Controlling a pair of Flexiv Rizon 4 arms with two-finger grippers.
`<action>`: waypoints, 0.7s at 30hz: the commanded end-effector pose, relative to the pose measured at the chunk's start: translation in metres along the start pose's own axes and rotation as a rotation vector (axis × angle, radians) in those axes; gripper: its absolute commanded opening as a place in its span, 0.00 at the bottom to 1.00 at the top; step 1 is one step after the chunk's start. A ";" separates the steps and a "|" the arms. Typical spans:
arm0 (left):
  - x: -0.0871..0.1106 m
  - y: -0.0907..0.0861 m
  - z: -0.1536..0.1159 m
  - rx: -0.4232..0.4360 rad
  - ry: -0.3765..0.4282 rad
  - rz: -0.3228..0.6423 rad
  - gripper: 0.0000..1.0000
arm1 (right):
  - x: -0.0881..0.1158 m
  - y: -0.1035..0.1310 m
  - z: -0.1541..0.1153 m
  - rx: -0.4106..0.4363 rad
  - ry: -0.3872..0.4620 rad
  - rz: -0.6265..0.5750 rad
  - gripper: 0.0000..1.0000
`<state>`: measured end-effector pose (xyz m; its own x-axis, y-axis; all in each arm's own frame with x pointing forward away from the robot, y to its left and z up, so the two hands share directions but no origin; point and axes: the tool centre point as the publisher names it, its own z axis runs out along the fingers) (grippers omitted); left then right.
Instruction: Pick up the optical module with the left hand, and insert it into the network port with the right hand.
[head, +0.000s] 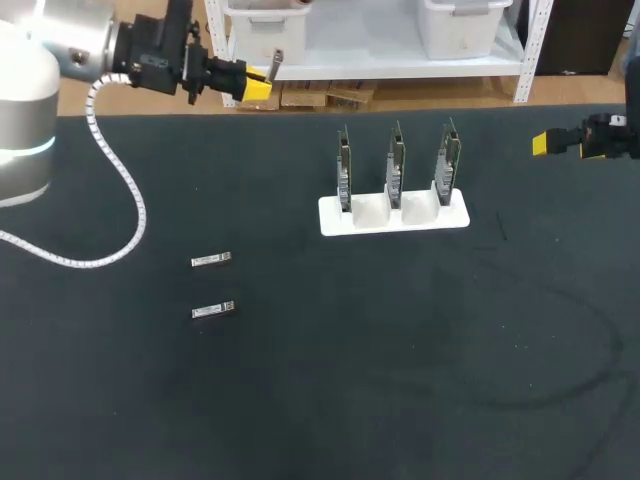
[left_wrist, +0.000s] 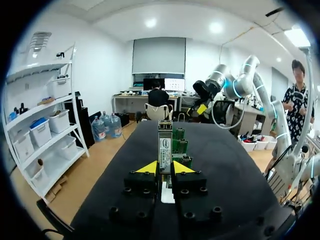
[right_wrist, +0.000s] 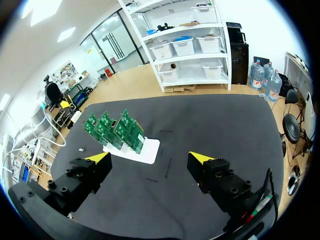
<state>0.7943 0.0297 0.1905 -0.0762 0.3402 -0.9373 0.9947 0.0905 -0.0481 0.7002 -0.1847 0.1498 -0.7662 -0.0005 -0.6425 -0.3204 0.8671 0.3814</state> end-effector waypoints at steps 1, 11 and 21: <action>0.005 -0.008 0.002 -0.004 -0.077 -0.012 0.00 | 0.000 0.000 -0.001 0.002 0.000 0.001 1.00; 0.003 -0.015 0.004 -0.028 -0.040 -0.009 0.00 | 0.000 0.000 -0.001 0.002 0.000 0.001 1.00; 0.003 -0.015 0.004 -0.028 -0.040 -0.009 0.00 | 0.000 0.000 -0.001 0.002 0.000 0.001 1.00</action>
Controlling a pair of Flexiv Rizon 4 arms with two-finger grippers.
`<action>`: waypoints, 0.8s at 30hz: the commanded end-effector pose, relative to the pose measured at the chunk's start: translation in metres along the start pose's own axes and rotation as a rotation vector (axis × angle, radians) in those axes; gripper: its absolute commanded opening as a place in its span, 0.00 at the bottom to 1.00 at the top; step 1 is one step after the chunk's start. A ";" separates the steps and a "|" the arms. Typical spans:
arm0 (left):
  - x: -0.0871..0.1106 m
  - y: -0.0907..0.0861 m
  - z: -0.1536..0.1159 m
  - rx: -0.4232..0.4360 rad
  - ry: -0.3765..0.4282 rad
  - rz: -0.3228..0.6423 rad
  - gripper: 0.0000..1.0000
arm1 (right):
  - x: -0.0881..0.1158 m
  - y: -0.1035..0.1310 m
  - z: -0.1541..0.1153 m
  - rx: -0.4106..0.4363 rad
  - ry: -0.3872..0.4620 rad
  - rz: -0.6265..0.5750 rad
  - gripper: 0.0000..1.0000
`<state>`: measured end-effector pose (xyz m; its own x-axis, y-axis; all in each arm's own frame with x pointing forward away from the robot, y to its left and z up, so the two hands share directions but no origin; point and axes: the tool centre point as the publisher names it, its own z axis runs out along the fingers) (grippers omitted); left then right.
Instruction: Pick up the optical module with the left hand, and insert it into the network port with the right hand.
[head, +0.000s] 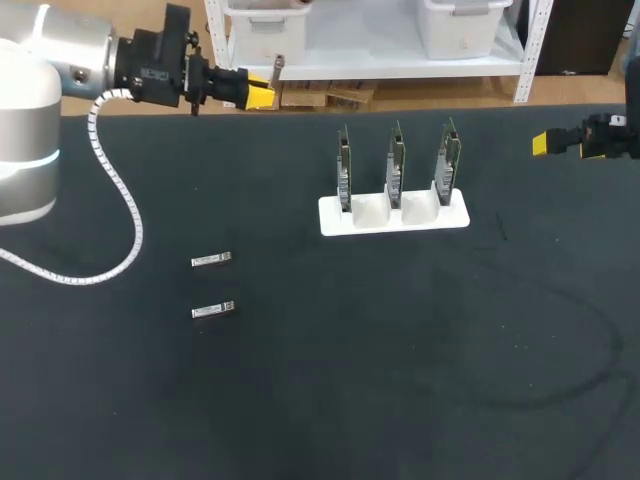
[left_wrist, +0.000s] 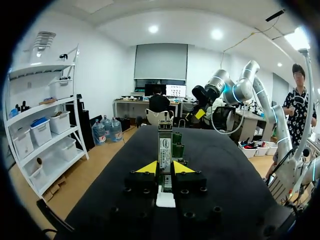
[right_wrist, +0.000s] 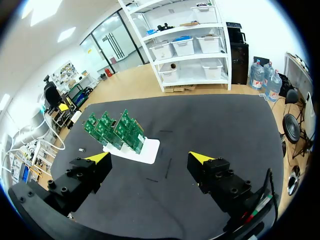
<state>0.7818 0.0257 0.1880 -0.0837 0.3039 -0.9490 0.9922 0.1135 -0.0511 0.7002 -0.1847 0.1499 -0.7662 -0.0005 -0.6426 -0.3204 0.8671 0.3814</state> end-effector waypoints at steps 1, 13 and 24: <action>0.001 -0.002 0.000 -0.007 -0.003 0.002 0.00 | 0.000 0.000 0.000 0.002 0.000 0.001 1.00; -0.013 -0.027 0.048 0.051 -0.159 0.023 0.00 | 0.000 0.000 0.000 0.002 0.000 0.001 1.00; -0.013 -0.045 0.064 0.049 -0.203 0.005 0.00 | 0.000 0.000 0.000 0.002 0.000 0.001 1.00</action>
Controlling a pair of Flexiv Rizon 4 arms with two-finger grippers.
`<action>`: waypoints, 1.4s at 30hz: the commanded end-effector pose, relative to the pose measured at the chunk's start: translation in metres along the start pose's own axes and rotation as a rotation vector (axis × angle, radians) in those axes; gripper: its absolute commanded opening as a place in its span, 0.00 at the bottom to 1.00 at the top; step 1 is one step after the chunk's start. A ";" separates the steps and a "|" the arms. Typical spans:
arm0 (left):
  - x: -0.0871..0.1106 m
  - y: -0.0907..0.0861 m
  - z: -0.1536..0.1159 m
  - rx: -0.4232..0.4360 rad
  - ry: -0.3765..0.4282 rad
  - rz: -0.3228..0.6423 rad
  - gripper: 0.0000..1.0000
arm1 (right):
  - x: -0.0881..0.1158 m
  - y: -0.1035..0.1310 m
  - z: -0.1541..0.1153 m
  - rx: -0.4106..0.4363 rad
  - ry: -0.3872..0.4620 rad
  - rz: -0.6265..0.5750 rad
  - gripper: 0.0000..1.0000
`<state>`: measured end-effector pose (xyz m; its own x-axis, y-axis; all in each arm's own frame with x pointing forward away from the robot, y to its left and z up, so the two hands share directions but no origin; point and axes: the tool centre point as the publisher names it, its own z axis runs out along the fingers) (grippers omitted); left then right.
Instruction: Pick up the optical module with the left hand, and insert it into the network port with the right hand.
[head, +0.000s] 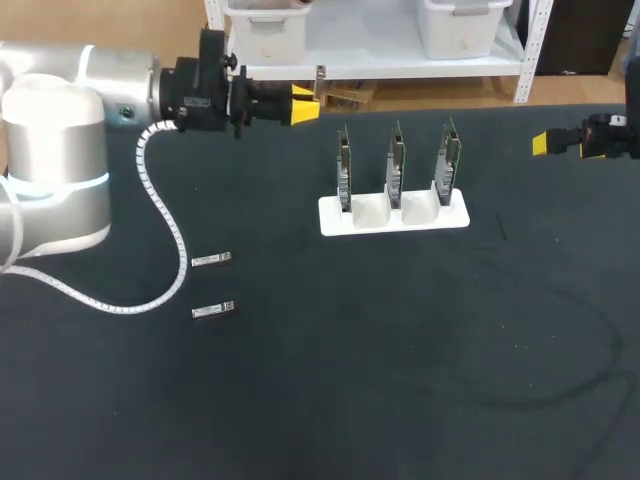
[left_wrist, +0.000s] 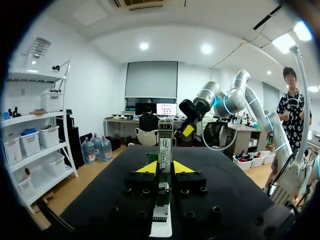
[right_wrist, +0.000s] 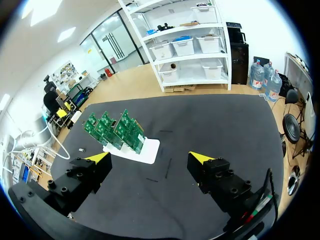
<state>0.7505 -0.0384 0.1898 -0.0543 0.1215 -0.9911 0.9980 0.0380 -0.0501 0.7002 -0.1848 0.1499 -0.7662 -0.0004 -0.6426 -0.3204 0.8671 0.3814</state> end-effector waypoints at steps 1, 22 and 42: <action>0.008 -0.007 0.008 -0.028 -0.019 -0.015 0.00 | 0.000 0.001 0.000 0.002 0.000 0.001 1.00; 0.028 0.010 0.040 0.058 -0.066 -0.050 0.00 | 0.000 0.001 0.000 0.002 0.000 0.001 1.00; 0.025 0.002 0.033 0.020 -0.070 -0.061 0.00 | 0.000 0.001 0.000 0.002 0.000 0.001 1.00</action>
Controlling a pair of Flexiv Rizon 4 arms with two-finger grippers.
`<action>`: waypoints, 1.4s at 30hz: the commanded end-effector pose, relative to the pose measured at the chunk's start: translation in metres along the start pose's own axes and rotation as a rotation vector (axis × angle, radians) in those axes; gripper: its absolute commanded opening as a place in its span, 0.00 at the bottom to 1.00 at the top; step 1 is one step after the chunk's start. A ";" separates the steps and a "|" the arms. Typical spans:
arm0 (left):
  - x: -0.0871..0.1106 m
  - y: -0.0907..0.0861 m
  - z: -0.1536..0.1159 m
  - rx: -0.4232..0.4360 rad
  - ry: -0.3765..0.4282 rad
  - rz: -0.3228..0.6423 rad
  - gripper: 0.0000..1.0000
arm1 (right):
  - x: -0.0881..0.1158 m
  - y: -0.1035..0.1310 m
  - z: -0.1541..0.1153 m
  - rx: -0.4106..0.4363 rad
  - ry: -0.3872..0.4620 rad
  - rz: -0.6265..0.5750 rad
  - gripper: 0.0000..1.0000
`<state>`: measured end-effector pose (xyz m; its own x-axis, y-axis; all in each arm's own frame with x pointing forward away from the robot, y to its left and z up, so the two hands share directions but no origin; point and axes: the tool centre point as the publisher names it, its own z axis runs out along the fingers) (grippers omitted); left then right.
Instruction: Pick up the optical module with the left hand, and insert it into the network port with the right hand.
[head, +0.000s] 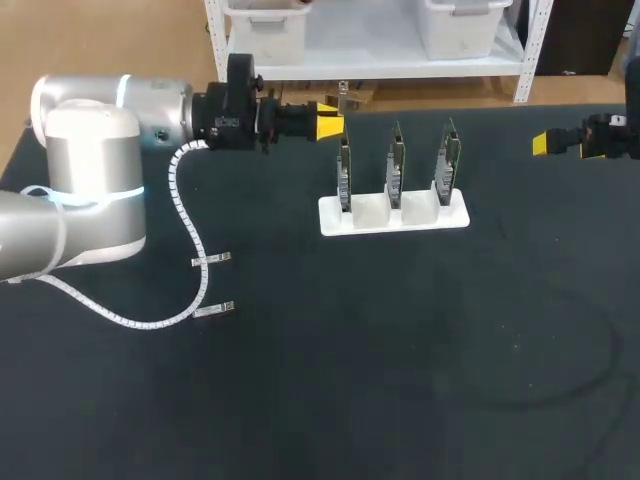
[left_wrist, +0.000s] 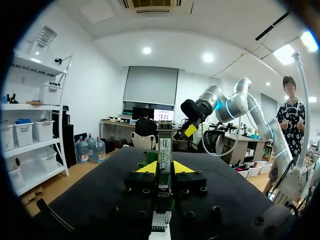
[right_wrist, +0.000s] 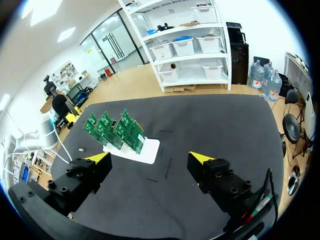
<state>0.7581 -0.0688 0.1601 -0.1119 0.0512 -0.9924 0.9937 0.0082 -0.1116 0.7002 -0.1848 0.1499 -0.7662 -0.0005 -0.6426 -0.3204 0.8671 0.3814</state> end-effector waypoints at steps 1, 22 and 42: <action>0.001 -0.006 0.000 -0.015 -0.002 -0.003 0.00 | 0.000 0.000 0.000 0.002 0.000 0.001 1.00; 0.002 -0.006 0.005 -0.005 -0.017 -0.015 0.00 | 0.000 0.000 0.000 0.002 0.000 0.001 1.00; 0.001 -0.005 0.004 0.017 0.003 -0.022 0.00 | 0.000 0.000 0.000 0.002 0.000 0.001 1.00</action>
<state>0.7500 -0.0728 0.1594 -0.1327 0.0472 -0.9900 0.9911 0.0018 -0.1327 0.7002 -0.1848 0.1499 -0.7662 -0.0005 -0.6426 -0.3204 0.8671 0.3814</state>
